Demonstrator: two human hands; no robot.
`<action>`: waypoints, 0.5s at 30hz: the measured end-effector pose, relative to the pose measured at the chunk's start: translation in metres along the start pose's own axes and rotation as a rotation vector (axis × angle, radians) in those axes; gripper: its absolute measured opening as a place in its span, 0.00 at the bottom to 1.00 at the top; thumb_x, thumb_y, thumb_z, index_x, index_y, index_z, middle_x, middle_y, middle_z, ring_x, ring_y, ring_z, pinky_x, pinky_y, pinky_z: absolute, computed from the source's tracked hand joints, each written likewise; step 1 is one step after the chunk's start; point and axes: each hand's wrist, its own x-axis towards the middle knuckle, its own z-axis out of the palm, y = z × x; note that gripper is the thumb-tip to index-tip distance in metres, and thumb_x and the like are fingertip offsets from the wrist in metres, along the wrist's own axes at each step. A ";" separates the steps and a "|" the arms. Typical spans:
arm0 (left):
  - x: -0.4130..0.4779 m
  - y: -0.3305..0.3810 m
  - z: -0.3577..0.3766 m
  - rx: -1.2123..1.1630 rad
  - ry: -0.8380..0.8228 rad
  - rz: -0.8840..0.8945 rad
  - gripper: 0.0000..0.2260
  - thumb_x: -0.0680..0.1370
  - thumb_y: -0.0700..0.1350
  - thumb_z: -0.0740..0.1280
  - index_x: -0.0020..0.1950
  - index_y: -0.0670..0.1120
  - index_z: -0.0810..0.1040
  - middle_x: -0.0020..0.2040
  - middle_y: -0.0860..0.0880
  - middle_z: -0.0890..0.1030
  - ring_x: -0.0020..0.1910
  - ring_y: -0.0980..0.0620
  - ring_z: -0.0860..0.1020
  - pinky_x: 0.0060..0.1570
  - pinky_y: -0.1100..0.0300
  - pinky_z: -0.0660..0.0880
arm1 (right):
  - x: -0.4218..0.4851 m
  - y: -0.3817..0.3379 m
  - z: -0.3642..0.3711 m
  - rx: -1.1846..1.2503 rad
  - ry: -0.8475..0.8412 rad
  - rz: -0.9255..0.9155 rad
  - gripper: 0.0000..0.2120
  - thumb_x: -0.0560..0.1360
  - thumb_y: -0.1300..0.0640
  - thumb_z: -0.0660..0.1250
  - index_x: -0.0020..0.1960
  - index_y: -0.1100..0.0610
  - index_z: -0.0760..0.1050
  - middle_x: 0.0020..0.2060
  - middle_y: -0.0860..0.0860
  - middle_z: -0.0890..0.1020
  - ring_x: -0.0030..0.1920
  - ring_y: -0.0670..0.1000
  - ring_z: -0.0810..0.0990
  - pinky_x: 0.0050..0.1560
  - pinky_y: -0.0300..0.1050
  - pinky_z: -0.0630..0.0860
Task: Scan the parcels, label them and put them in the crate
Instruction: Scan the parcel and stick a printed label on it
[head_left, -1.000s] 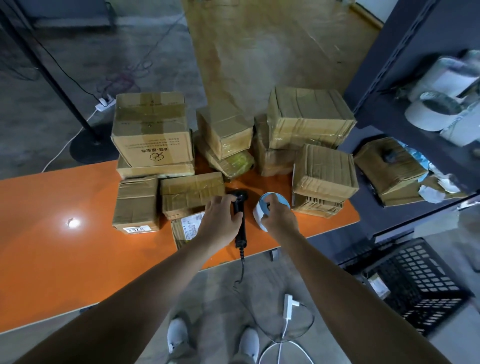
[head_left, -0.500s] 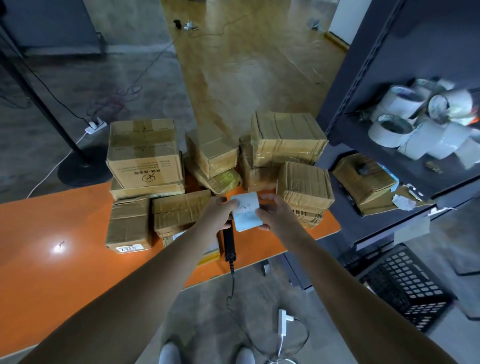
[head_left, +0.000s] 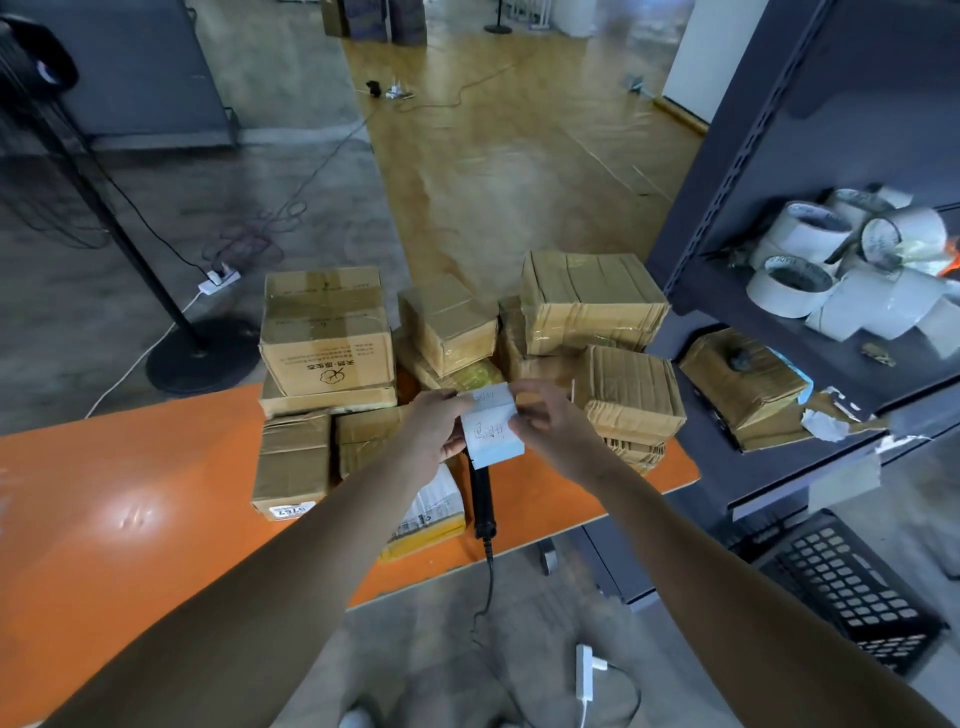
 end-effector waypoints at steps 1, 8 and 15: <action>0.000 0.002 -0.002 0.005 0.015 0.010 0.05 0.75 0.41 0.70 0.48 0.48 0.76 0.42 0.45 0.82 0.42 0.51 0.81 0.34 0.59 0.76 | 0.001 -0.002 0.002 -0.021 -0.012 -0.008 0.17 0.78 0.55 0.66 0.65 0.44 0.68 0.52 0.40 0.79 0.55 0.38 0.78 0.46 0.35 0.80; -0.004 0.011 -0.011 -0.095 0.033 0.045 0.10 0.75 0.36 0.71 0.54 0.45 0.76 0.44 0.45 0.81 0.42 0.50 0.80 0.32 0.61 0.75 | 0.010 -0.009 0.012 -0.122 0.053 -0.059 0.15 0.78 0.50 0.66 0.64 0.46 0.72 0.58 0.44 0.80 0.59 0.42 0.79 0.57 0.44 0.79; -0.009 0.021 -0.013 -0.157 0.046 0.030 0.16 0.76 0.35 0.69 0.63 0.41 0.74 0.55 0.38 0.80 0.54 0.43 0.79 0.39 0.59 0.76 | 0.015 -0.016 0.020 -0.237 0.170 -0.139 0.15 0.78 0.52 0.68 0.64 0.54 0.75 0.53 0.41 0.78 0.46 0.31 0.77 0.44 0.23 0.74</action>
